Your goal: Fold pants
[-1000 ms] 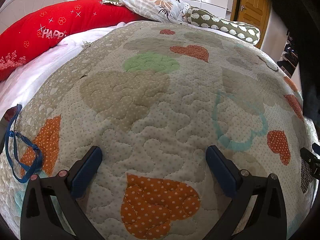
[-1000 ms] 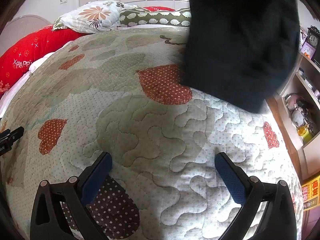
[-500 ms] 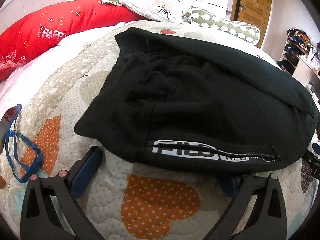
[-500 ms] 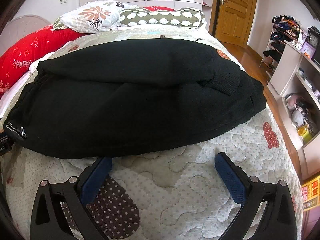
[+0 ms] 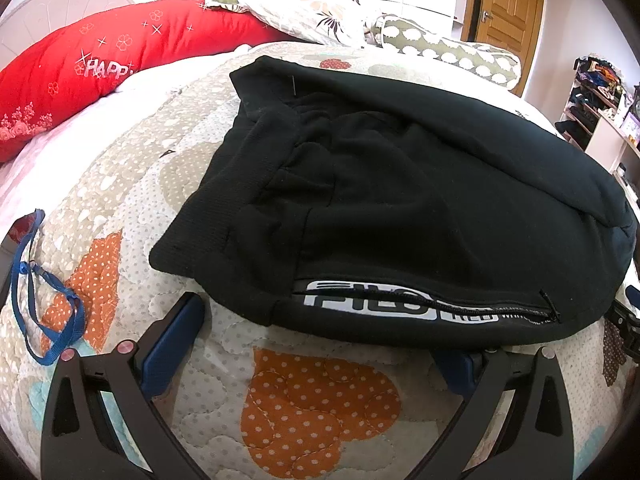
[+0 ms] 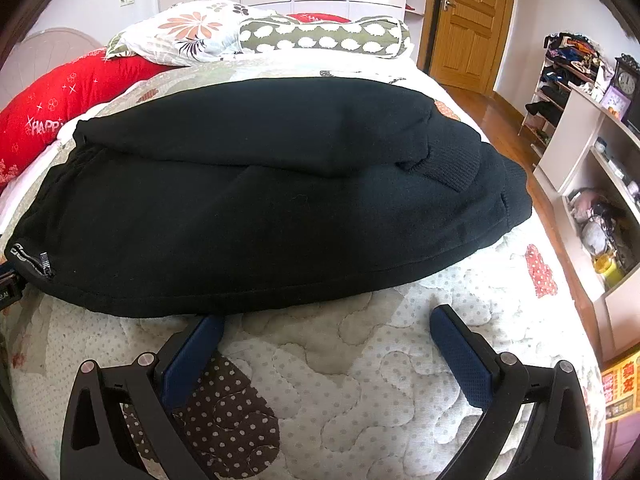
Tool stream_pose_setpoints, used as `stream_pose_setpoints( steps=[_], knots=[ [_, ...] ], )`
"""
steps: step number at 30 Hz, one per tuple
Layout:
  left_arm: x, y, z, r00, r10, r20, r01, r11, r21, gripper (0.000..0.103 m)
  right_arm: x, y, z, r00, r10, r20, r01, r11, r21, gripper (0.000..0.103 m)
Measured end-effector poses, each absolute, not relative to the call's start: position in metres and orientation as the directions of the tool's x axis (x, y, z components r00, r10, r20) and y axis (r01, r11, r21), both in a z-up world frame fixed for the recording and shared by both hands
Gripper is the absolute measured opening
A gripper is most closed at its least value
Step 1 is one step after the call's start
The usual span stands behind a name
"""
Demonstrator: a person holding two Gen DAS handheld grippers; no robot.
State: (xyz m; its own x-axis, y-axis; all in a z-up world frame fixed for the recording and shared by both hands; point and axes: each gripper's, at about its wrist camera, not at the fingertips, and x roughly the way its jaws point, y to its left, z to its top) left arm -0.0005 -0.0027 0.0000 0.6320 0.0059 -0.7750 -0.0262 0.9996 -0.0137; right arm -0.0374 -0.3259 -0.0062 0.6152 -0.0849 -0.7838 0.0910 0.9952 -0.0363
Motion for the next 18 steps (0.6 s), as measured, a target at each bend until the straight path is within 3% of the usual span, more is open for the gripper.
stream_pose_setpoints(
  steps=[8,13,18],
  knots=[
    [-0.007,-0.001,0.010,0.592,-0.014,-0.806,-0.015,0.999,-0.028,0.103,-0.039,-0.329,-0.006,0.619,-0.054,-0.784,0.087,0.996,0.000,0.103],
    [-0.021,-0.002,0.032,0.619,-0.016,-0.786,-0.025,0.999,-0.041,0.103,-0.040,-0.320,0.000,0.617,-0.094,-0.781,0.082,0.995,-0.055,0.103],
    [-0.027,-0.001,0.053,0.653,-0.027,-0.757,-0.016,0.999,-0.049,0.103,-0.056,-0.321,0.023,0.664,-0.029,-0.747,0.058,0.998,0.013,0.103]
  ],
)
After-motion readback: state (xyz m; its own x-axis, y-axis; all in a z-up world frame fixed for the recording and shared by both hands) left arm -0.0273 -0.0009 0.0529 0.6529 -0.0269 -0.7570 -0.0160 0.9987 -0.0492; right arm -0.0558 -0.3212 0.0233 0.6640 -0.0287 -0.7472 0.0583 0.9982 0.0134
